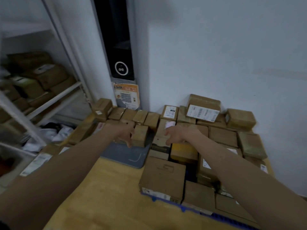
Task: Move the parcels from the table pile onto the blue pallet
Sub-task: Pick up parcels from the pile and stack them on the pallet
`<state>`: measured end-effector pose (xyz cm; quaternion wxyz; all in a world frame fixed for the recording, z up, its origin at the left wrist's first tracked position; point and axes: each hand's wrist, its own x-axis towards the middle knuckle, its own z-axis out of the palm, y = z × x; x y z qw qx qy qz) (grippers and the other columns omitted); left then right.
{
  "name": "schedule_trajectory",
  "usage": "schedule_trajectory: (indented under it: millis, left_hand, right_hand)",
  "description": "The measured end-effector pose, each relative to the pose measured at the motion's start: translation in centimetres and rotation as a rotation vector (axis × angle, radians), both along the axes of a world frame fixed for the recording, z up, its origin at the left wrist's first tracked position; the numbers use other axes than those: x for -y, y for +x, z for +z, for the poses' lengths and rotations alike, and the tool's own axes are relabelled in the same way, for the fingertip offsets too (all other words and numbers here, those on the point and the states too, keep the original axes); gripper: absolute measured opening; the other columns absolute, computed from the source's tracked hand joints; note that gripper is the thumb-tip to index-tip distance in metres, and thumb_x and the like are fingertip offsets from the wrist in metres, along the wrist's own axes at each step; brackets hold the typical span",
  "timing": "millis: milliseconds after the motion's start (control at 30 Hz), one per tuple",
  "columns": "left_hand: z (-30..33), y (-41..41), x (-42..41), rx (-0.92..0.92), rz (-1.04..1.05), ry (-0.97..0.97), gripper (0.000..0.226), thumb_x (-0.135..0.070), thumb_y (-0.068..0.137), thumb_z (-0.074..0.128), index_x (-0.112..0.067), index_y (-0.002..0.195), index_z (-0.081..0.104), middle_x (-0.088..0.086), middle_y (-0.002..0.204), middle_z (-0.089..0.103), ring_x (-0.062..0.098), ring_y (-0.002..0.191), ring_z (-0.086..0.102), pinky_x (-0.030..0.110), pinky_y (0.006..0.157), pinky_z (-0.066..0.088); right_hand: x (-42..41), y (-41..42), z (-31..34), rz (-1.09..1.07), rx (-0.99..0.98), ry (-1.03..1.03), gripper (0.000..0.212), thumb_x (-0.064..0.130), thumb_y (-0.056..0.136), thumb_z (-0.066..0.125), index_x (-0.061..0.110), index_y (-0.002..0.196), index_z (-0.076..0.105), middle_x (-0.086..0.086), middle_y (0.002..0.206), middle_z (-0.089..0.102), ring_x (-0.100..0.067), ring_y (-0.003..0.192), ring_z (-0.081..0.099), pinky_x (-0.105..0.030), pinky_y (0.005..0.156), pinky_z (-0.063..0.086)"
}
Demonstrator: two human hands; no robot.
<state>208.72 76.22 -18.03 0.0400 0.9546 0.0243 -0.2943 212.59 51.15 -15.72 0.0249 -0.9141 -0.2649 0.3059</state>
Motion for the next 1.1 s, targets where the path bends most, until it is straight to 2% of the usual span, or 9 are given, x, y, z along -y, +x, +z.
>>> schedule_trajectory:
  millis: [100, 267, 333, 400, 600, 733, 867, 1000, 1100]
  left_hand:
    - [0.4, -1.9, -2.3, -0.033, 0.038, 0.024, 0.067, -0.033, 0.080, 0.077, -0.013, 0.137, 0.048, 0.008, 0.138, 0.050, 0.029, 0.121, 0.051, 0.037, 0.097, 0.045]
    - [1.4, -4.6, -5.5, 0.016, 0.102, 0.075, 0.070, -0.036, 0.082, 0.075, -0.015, 0.142, 0.046, 0.004, 0.143, 0.047, 0.023, 0.126, 0.048, 0.026, 0.093, 0.038]
    - [1.7, -5.8, -6.9, 0.047, 0.128, 0.081, 0.071, -0.037, 0.081, 0.076, -0.017, 0.142, 0.045, 0.004, 0.143, 0.047, 0.022, 0.126, 0.048, 0.025, 0.092, 0.038]
    - [2.0, -6.8, -8.4, 0.087, 0.143, 0.103, 0.067, -0.040, 0.078, 0.077, -0.021, 0.137, 0.052, 0.003, 0.137, 0.053, 0.021, 0.120, 0.052, 0.029, 0.096, 0.043]
    - [2.3, -9.8, -13.7, 0.088, 0.193, 0.127, 0.058, -0.041, 0.079, 0.075, -0.018, 0.131, 0.058, 0.004, 0.128, 0.059, 0.020, 0.108, 0.056, 0.028, 0.084, 0.043]
    - [1.6, -11.8, -17.6, 0.073, 0.275, 0.146, 0.068, -0.043, 0.081, 0.074, -0.014, 0.138, 0.051, 0.006, 0.137, 0.054, 0.024, 0.122, 0.053, 0.031, 0.097, 0.045]
    - [0.0, -13.5, -22.2, 0.047, 0.327, 0.123, 0.074, -0.042, 0.081, 0.075, -0.017, 0.144, 0.044, 0.003, 0.139, 0.051, 0.021, 0.126, 0.048, 0.026, 0.093, 0.040]
    - [-2.3, -14.7, -26.9, 0.004, 0.356, 0.080, 0.078, -0.044, 0.079, 0.076, -0.020, 0.144, 0.043, 0.003, 0.149, 0.042, 0.023, 0.134, 0.041, 0.033, 0.106, 0.039]
    - [-4.7, -15.3, -30.6, -0.038, 0.354, 0.034, 0.075, -0.044, 0.082, 0.073, -0.015, 0.144, 0.042, 0.004, 0.149, 0.040, 0.023, 0.133, 0.042, 0.032, 0.105, 0.039]
  right_hand:
    - [-2.2, -0.3, -0.3, 0.042, 0.000, 0.035, 0.064, 0.032, 0.096, 0.058, 0.014, 0.151, 0.032, -0.010, 0.146, 0.041, -0.022, 0.112, 0.051, -0.024, 0.073, 0.047]
    - [-5.3, -0.4, -0.3, 0.073, -0.028, 0.046, 0.057, 0.030, 0.094, 0.061, 0.010, 0.144, 0.043, -0.012, 0.138, 0.051, -0.028, 0.113, 0.058, -0.039, 0.088, 0.054]
    - [-6.9, -0.4, 0.0, 0.091, -0.030, 0.067, 0.054, 0.028, 0.093, 0.062, 0.005, 0.140, 0.047, -0.016, 0.133, 0.055, -0.025, 0.102, 0.059, -0.032, 0.072, 0.052]
    - [-8.7, -0.4, 0.2, 0.121, -0.029, 0.081, 0.051, 0.024, 0.092, 0.062, 0.005, 0.137, 0.048, -0.018, 0.133, 0.056, -0.028, 0.106, 0.060, -0.028, 0.065, 0.047]
    - [-15.2, -1.3, 0.3, 0.206, -0.016, 0.097, 0.052, 0.032, 0.091, 0.062, 0.018, 0.139, 0.048, -0.004, 0.129, 0.055, -0.023, 0.107, 0.058, -0.035, 0.084, 0.056]
    - [-20.1, -2.3, -1.0, 0.268, 0.013, 0.106, 0.054, 0.034, 0.089, 0.064, 0.015, 0.138, 0.051, -0.004, 0.136, 0.053, -0.025, 0.115, 0.056, -0.038, 0.095, 0.052]
    - [-25.1, -3.9, -3.9, 0.320, -0.006, 0.098, 0.052, 0.035, 0.090, 0.065, 0.008, 0.133, 0.055, -0.012, 0.132, 0.058, -0.029, 0.118, 0.057, -0.042, 0.101, 0.048]
    - [-29.9, -5.3, -6.9, 0.329, -0.073, 0.057, 0.051, 0.036, 0.093, 0.061, 0.006, 0.132, 0.053, -0.015, 0.134, 0.056, -0.033, 0.119, 0.056, -0.047, 0.102, 0.047]
    - [-33.5, -6.1, -8.8, 0.289, -0.141, 0.044, 0.055, 0.033, 0.094, 0.059, 0.000, 0.137, 0.048, -0.023, 0.141, 0.047, -0.041, 0.126, 0.049, -0.051, 0.106, 0.042]
